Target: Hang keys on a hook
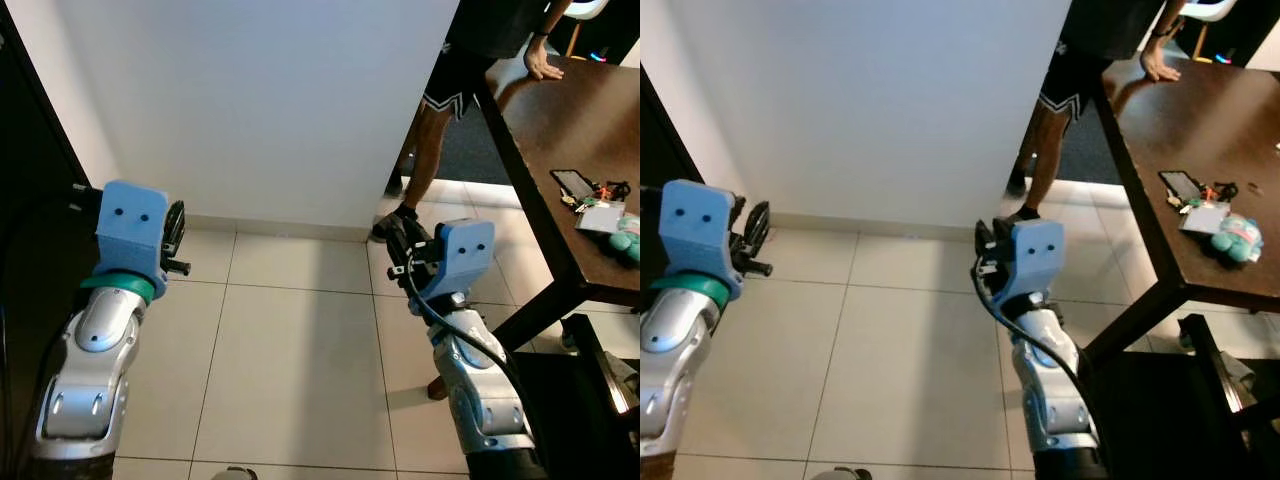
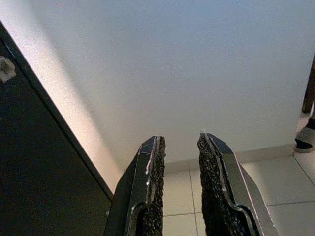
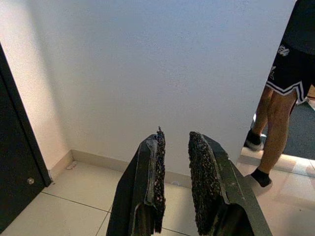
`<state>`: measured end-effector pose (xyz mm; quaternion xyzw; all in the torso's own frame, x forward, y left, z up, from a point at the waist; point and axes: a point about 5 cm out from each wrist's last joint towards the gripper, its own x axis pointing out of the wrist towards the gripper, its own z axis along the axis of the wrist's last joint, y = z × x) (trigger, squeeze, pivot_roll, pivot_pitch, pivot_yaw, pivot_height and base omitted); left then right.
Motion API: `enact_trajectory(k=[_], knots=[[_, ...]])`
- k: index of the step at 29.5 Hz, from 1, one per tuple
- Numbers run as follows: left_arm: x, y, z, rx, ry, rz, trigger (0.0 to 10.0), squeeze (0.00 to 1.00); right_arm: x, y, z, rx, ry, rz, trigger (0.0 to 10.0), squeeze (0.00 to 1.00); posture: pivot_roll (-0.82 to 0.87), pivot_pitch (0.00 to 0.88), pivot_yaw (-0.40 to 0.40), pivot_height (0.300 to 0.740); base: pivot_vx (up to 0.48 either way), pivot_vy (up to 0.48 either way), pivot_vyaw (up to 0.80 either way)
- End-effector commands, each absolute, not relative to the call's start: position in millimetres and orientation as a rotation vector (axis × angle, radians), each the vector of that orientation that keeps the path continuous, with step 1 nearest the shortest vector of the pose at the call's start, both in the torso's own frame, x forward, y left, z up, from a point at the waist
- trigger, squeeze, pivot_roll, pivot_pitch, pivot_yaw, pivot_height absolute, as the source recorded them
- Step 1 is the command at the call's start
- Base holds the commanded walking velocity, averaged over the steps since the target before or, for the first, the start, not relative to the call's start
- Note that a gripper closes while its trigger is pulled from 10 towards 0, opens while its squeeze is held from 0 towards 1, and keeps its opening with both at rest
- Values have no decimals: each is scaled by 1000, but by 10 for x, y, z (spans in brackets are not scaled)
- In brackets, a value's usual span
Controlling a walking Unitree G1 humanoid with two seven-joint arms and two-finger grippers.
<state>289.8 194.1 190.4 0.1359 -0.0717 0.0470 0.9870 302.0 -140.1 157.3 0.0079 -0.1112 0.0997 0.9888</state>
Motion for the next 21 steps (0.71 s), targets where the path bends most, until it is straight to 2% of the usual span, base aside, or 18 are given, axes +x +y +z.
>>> enact_trajectory(k=[1,21], knots=[[2898,1941,1878,283,-139,100,10000,0,3021,-1430,1586,20,-219,185,10000,0,109,0,5,740,0,0,0],[2900,1887,1904,278,-182,121,10000,0,3019,-1342,1565,7,-216,211,10000,0,115,0,6,740,0,0,0]])
